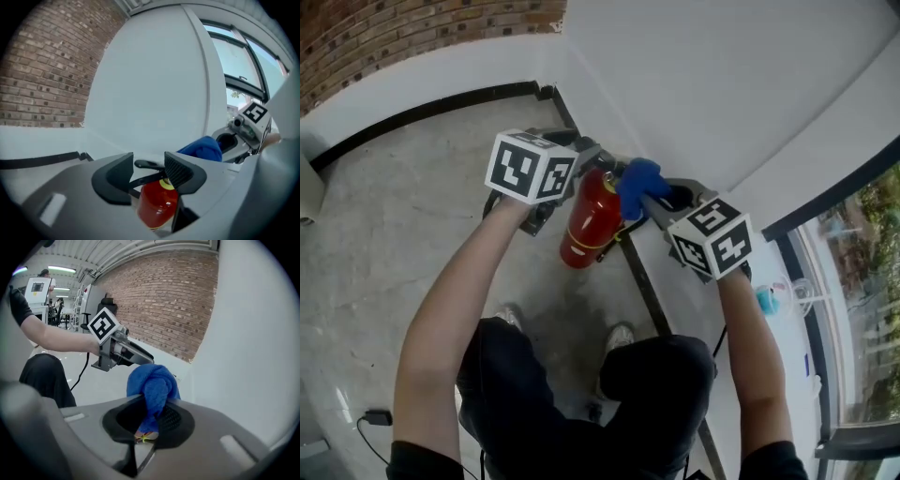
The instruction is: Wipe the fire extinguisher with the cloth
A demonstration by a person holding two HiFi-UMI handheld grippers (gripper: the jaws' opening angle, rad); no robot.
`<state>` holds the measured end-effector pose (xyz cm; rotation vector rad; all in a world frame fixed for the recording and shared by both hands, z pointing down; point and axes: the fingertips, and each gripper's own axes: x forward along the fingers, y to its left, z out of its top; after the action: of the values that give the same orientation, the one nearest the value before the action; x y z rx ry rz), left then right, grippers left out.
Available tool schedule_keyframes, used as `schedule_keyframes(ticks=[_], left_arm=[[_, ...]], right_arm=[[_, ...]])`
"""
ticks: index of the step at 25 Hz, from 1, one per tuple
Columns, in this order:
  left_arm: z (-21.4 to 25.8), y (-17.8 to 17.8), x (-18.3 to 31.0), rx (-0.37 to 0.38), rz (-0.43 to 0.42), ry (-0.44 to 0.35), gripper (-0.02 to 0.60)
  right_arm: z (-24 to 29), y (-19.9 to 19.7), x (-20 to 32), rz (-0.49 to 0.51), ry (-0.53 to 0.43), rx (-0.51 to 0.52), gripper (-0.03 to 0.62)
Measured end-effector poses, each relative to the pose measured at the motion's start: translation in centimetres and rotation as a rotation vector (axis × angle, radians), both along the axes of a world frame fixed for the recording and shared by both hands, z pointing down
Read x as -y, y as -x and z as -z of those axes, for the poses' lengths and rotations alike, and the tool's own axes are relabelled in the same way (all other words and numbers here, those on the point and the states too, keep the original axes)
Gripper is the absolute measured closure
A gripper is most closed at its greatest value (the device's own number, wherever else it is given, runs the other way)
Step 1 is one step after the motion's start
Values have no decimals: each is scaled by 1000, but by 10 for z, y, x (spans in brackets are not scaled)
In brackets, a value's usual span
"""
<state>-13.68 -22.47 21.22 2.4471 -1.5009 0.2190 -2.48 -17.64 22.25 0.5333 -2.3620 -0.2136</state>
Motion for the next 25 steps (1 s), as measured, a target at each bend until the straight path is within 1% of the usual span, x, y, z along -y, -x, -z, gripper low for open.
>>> schedule_keyframes(ticks=[1, 2, 3, 6, 8, 10, 13, 14, 16, 17, 18, 19, 20, 22, 23, 25], left_arm=[[4, -2, 7, -25, -24, 14, 374], [6, -3, 15, -28, -40, 33, 362], [7, -3, 22, -11, -52, 56, 353], [-3, -3, 36, 65, -88, 151, 353], [-13, 1, 42, 79, -99, 218, 350], [-20, 10, 51, 57, -89, 275, 345], [-29, 9, 60, -38, -105, 375, 336], [-32, 7, 62, -55, -119, 405, 336], [-34, 3, 61, -60, -155, 443, 338], [-32, -1, 60, -50, -180, 444, 364], [-29, -5, 58, -30, -208, 429, 410], [-24, -9, 57, 5, -231, 398, 505], [-19, -12, 55, 54, -248, 359, 565], [-9, -19, 49, 155, -283, 289, 575], [-4, -24, 44, 189, -304, 268, 575], [5, -34, 34, 221, -339, 245, 574]], right_arm=[[0, 2, 4, -1, 3, 8, 548], [1, 3, 9, -1, 4, 14, 548], [2, 3, 16, -4, 1, 19, 548], [8, -5, 34, -34, -3, 47, 548], [12, -13, 42, -63, 6, 78, 548], [12, -18, 46, -76, 18, 101, 548], [2, -28, 53, -97, 44, 111, 548], [0, -30, 56, -106, 53, 116, 548], [0, -29, 59, -112, 61, 126, 548], [1, -27, 61, -111, 63, 129, 548], [2, -26, 62, -109, 64, 130, 548], [2, -24, 63, -108, 66, 131, 548], [2, -23, 63, -109, 67, 132, 548], [1, -23, 61, -114, 69, 128, 548], [-1, -24, 60, -120, 66, 121, 548], [-3, -29, 66, -148, 51, 96, 548]])
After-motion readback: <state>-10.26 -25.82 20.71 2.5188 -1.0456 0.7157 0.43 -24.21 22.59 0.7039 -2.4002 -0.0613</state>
